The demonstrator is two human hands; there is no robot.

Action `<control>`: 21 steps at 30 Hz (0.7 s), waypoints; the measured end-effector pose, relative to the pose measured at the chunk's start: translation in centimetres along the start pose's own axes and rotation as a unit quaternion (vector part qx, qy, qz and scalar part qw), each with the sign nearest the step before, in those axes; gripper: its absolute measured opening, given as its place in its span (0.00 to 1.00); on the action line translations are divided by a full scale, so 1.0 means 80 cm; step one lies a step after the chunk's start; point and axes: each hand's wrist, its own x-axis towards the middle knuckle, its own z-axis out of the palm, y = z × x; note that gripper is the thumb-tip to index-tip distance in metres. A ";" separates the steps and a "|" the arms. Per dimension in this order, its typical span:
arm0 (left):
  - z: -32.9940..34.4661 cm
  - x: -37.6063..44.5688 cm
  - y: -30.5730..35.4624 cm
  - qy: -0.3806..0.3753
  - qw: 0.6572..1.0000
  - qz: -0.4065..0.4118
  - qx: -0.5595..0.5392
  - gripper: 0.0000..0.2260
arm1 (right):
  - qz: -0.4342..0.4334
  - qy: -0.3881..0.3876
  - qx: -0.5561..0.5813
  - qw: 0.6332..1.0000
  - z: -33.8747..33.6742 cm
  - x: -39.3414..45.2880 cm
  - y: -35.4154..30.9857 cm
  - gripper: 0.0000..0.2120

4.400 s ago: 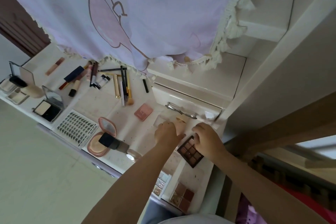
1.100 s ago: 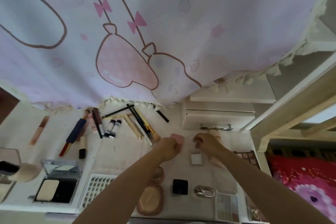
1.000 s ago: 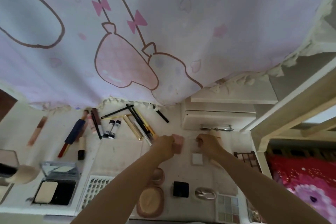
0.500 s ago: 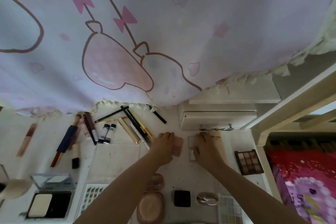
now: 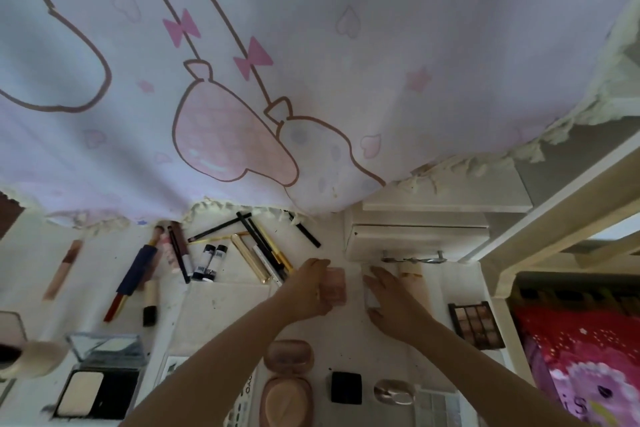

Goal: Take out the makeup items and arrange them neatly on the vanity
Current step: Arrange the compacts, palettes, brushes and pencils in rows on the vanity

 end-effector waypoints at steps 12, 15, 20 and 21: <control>-0.088 -0.059 0.064 0.111 0.914 0.054 -0.387 0.24 | -0.104 0.092 0.337 0.931 -0.144 -0.027 -0.067 0.20; -0.107 -0.069 0.078 0.120 0.900 0.058 -0.416 0.24 | -0.117 0.106 0.344 0.926 -0.172 -0.036 -0.080 0.16; -0.133 -0.083 0.099 0.160 0.876 0.073 -0.449 0.20 | -0.119 0.165 0.358 0.911 -0.205 -0.043 -0.104 0.12; -0.137 -0.085 0.102 0.169 0.872 0.077 -0.453 0.19 | -0.123 0.171 0.360 0.909 -0.208 -0.044 -0.109 0.12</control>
